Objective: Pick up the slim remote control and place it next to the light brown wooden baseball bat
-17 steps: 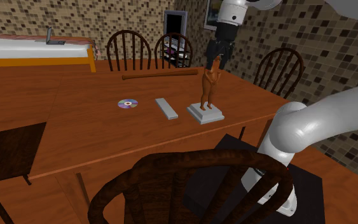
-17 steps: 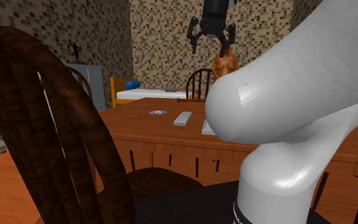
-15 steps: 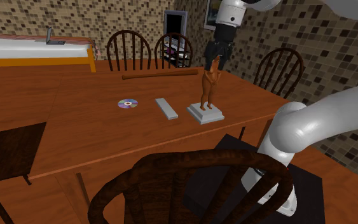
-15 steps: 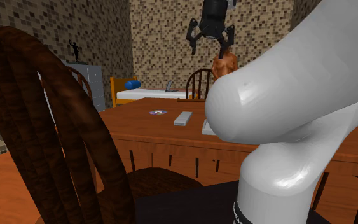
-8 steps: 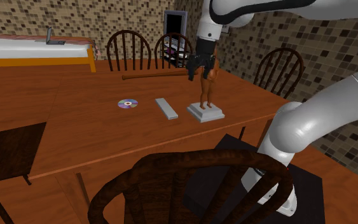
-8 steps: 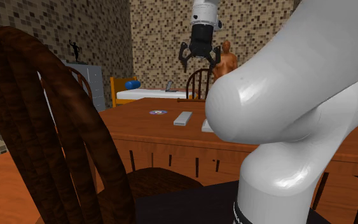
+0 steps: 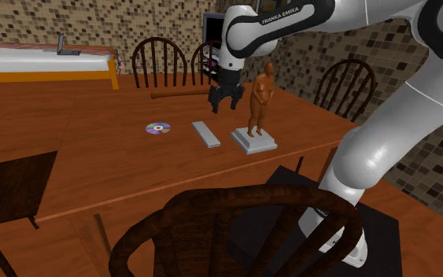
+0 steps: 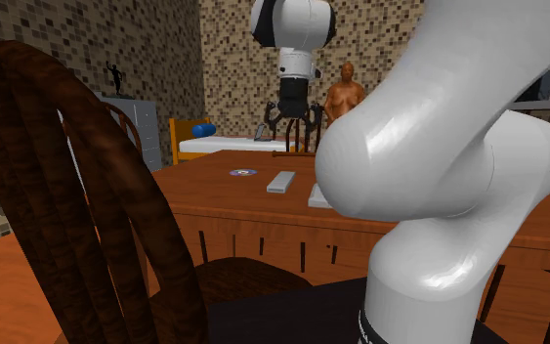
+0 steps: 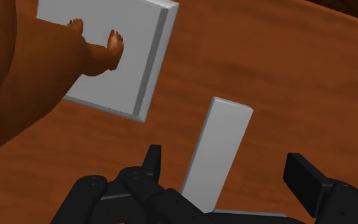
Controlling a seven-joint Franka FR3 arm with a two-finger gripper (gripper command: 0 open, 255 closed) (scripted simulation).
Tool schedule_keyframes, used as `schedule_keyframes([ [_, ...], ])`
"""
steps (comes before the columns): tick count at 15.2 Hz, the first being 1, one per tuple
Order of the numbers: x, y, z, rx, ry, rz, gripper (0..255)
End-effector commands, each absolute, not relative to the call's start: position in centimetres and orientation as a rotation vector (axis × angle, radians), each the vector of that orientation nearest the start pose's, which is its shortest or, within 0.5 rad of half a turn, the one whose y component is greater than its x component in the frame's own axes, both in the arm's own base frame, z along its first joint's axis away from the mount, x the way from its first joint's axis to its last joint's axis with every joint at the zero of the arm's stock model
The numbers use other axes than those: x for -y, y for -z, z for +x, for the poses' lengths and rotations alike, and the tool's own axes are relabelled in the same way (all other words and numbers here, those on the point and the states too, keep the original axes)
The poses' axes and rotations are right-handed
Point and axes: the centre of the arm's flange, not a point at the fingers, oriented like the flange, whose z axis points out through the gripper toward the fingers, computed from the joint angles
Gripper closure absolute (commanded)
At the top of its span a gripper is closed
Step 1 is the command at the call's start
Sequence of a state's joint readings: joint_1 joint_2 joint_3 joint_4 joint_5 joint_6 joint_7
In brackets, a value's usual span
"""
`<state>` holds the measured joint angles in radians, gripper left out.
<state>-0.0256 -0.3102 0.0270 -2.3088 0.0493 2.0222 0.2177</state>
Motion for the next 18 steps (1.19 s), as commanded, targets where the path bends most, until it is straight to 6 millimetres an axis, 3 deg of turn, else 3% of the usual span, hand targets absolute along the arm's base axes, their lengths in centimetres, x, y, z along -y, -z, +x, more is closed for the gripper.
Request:
schedule_keyframes([
  [1, -0.4, -44.9, 47.7, -0.385, 0.028, -3.090, 0],
  [9, -0.7, -37.4, 55.4, -0.449, 0.011, -3.127, 0],
  [18, -0.7, -33.1, 55.8, -0.452, 0.010, -3.128, 0],
])
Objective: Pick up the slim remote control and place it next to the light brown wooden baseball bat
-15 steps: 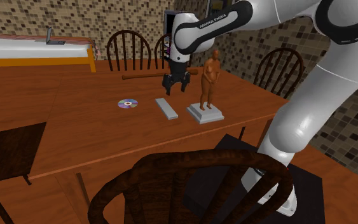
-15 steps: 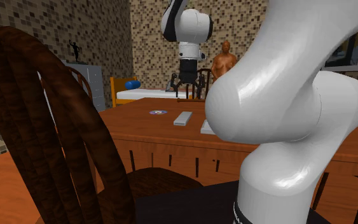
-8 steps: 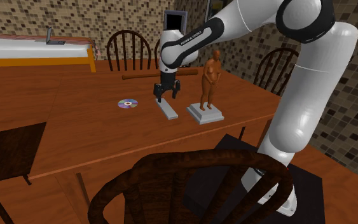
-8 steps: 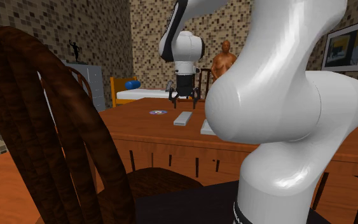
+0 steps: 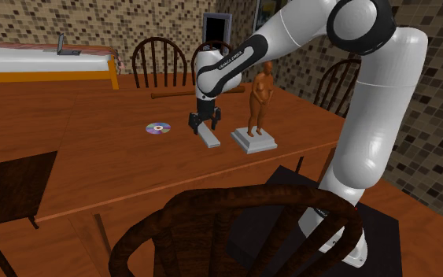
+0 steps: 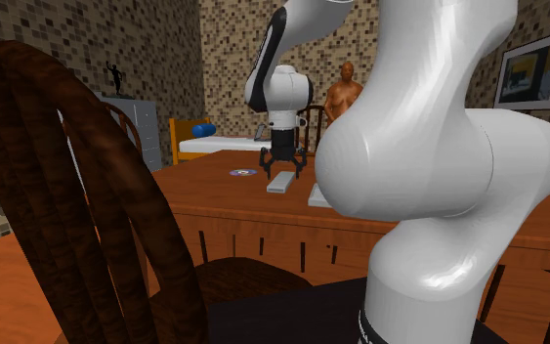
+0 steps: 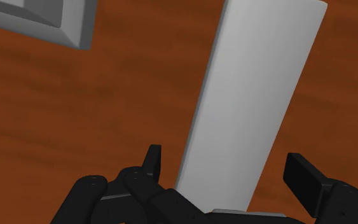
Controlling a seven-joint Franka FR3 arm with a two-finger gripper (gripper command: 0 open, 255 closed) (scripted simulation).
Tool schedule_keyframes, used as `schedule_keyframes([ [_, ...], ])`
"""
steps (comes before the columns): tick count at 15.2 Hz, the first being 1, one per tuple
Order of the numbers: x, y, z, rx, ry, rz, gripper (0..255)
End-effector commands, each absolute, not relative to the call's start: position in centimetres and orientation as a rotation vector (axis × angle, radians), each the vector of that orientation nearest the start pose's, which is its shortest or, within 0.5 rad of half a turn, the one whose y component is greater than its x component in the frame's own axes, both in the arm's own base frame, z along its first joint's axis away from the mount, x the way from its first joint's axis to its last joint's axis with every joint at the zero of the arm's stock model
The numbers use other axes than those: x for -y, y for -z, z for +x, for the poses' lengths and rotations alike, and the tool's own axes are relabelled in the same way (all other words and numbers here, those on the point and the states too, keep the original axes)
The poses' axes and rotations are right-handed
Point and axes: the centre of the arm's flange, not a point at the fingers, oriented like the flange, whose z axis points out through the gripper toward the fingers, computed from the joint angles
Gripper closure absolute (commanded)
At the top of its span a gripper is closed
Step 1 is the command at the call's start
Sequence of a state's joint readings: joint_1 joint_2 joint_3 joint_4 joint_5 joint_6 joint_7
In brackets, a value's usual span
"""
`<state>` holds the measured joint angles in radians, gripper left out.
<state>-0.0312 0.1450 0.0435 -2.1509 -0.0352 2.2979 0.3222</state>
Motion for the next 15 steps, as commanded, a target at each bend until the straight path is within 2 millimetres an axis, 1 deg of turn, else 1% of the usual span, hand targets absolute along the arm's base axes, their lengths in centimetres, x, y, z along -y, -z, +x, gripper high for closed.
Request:
schedule_keyframes([
  [1, -0.67, -33.06, 55.78, -0.452, 0.010, -3.128, 0],
  [7, -0.67, -33.06, 55.79, -0.452, 0.010, -3.128, 0],
  [8, -0.67, -33.06, 55.79, -0.452, 0.010, -3.128, 255],
  [15, -0.68, -33.07, 55.78, -0.452, 0.010, -3.128, 255],
])
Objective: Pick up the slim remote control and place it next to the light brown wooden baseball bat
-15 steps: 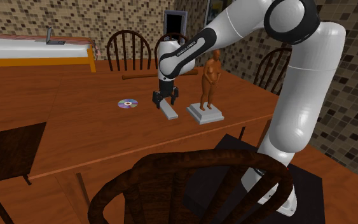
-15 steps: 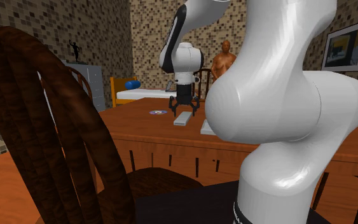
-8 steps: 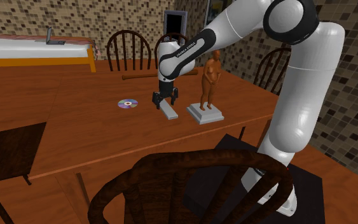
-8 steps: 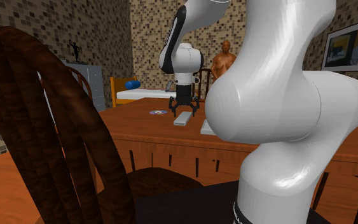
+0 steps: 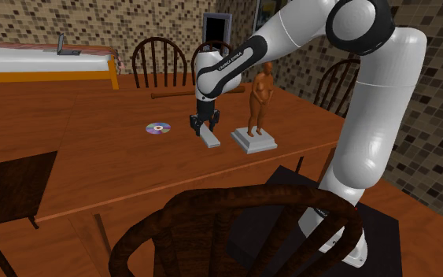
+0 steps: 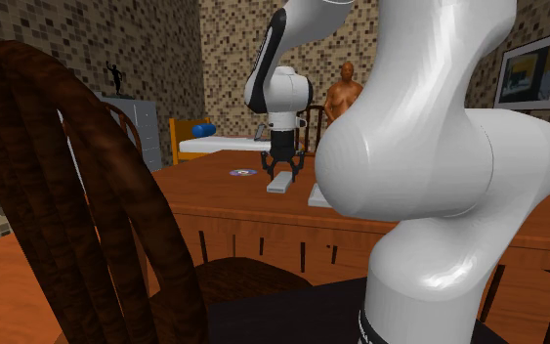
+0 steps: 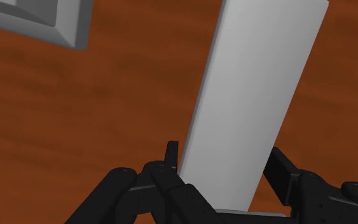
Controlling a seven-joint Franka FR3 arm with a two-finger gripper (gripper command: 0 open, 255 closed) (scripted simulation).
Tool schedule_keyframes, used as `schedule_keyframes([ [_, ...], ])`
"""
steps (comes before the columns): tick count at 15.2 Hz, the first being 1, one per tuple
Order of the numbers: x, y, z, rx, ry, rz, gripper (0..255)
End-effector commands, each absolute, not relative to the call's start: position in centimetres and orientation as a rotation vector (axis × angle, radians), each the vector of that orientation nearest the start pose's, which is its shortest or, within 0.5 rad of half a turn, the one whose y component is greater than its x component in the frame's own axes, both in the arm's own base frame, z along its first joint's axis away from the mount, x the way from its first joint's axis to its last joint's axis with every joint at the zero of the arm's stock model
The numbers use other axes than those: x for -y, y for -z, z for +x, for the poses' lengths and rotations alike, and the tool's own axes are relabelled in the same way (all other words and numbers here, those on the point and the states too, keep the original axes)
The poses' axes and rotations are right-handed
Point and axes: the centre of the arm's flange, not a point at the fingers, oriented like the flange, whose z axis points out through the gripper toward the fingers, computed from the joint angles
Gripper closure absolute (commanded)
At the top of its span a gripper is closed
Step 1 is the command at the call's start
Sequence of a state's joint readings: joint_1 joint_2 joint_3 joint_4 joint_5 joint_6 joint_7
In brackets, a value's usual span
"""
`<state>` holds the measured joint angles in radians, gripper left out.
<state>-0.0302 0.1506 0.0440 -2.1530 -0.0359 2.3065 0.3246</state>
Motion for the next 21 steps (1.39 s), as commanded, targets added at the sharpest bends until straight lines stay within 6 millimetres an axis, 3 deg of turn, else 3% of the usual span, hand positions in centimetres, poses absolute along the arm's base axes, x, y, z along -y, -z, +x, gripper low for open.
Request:
schedule_keyframes([
  [1, -0.7, -33.1, 55.8, -0.452, 0.010, -3.128, 255],
  [21, -0.7, -43.1, 55.8, -0.452, 0.010, -3.128, 255],
])
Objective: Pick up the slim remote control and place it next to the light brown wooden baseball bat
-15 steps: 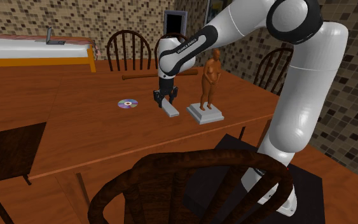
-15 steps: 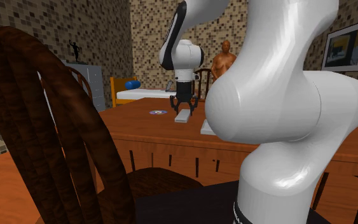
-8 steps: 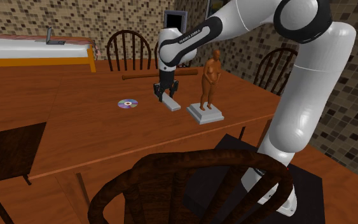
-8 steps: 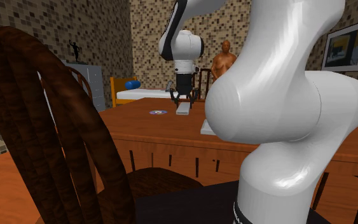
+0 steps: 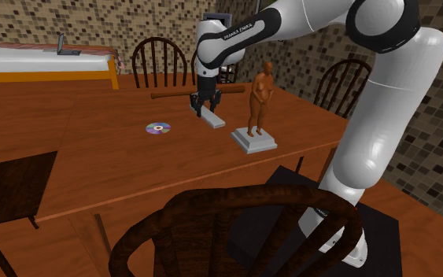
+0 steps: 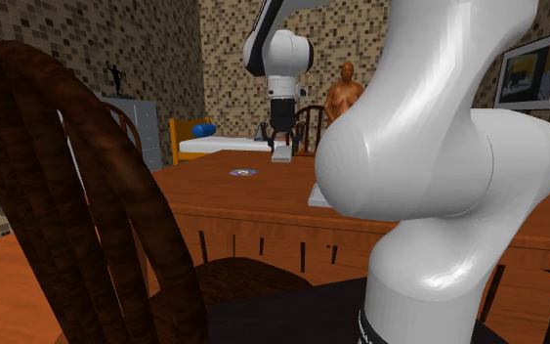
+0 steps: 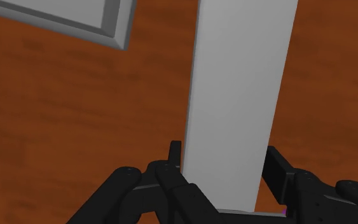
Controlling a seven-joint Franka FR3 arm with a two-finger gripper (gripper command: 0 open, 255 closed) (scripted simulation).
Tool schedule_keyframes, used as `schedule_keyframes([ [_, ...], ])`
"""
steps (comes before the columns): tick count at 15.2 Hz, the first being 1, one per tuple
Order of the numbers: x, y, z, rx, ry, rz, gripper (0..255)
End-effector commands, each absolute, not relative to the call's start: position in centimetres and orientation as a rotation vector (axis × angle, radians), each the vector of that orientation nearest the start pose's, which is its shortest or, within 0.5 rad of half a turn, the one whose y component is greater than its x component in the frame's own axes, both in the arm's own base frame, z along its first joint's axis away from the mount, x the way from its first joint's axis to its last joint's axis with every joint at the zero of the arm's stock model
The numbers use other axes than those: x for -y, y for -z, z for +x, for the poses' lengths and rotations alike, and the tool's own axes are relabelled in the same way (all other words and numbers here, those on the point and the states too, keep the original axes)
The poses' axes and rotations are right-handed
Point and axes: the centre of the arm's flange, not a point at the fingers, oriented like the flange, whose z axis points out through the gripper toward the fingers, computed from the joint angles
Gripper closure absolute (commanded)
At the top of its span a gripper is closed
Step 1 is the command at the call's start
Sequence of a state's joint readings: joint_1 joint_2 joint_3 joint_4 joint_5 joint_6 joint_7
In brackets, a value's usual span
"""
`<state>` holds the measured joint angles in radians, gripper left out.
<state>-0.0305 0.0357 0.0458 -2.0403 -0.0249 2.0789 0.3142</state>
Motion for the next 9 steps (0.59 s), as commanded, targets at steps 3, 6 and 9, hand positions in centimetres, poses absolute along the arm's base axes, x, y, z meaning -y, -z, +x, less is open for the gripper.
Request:
schedule_keyframes([
  [3, -0.7, -44.7, 55.8, -0.452, 0.010, -3.128, 255],
  [6, 0.6, -45.2, 55.9, -0.452, 0.010, -3.128, 255],
  [9, 4.6, -45.3, 56.2, -0.452, 0.010, -3.128, 255],
])
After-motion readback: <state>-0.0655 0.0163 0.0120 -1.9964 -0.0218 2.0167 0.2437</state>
